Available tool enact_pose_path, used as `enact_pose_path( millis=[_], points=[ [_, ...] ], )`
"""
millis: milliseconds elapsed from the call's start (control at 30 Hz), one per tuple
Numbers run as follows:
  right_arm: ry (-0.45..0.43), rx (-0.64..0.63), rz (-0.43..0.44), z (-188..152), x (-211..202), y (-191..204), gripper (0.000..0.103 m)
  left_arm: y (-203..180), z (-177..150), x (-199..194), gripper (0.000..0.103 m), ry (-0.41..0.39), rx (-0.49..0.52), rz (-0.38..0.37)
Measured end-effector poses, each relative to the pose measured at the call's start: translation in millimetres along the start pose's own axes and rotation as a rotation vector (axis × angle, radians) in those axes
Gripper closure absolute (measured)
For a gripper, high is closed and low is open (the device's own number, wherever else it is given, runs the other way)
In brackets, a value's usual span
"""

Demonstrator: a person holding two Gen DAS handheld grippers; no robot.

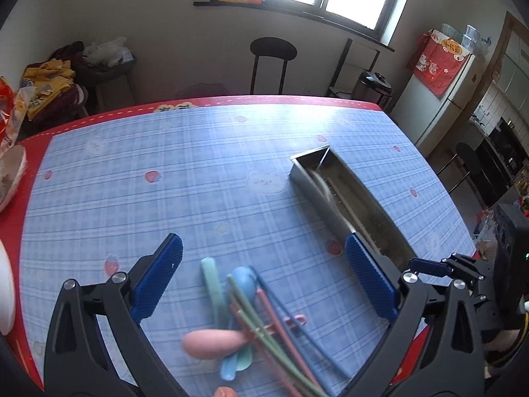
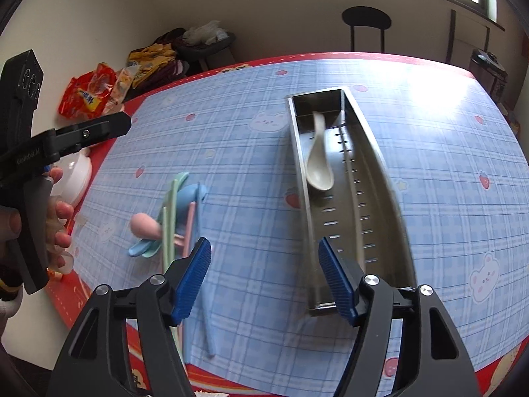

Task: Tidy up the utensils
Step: 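Lower the beige chopstick into the steel caddy and open the right tool, then grasp the pink chopstick with the left tool while the right tool grasps the blue chopstick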

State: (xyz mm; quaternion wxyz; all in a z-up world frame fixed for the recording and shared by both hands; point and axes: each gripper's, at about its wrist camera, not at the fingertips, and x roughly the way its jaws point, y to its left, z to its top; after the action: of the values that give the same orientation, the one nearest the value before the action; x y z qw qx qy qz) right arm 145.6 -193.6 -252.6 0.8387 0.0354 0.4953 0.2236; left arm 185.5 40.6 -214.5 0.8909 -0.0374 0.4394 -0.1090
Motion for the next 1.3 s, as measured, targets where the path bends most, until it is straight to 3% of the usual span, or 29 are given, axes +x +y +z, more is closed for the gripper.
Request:
enact_pose_path(
  millis=[100,300,400,467,633,733,1100,1200,1300],
  points=[
    [0.032,-0.059,0.026,-12.6,9.7,21.9,0.036,14.0,-34.0,-18.3,0.005,-0.008,0.019,0.045],
    [0.101,-0.088,0.036,-31.0,36.3,48.6,0.036,41.0,-95.0,-23.2,0.005,0.051,0.015,0.110],
    [0.132,-0.105,0.015,-34.7,49.0,59.2,0.049,53.1,-112.9,-26.7,0.005,0.041,-0.006,0.133],
    [0.147,-0.123,0.010,-36.8,55.9,65.2,0.058,61.6,-121.2,-26.6,0.005,0.053,-0.037,0.125],
    [0.174,-0.104,0.013,-41.0,69.7,66.2,0.067,73.5,-135.0,-22.9,0.006,0.104,-0.120,0.100],
    [0.178,-0.087,0.011,-39.2,75.2,63.6,0.072,76.0,-145.5,-14.5,0.006,0.145,-0.195,0.037],
    [0.206,-0.147,0.048,-46.3,81.5,62.4,0.078,28.4,-163.6,9.5,0.007,0.200,-0.159,0.031],
    [0.209,-0.159,0.062,-47.2,81.5,58.1,0.078,20.4,-166.8,15.4,0.025,0.224,-0.157,0.048],
    [0.211,-0.169,0.076,-46.1,83.0,54.8,0.080,14.8,-168.4,20.3,0.031,0.237,-0.176,0.029]
  ],
)
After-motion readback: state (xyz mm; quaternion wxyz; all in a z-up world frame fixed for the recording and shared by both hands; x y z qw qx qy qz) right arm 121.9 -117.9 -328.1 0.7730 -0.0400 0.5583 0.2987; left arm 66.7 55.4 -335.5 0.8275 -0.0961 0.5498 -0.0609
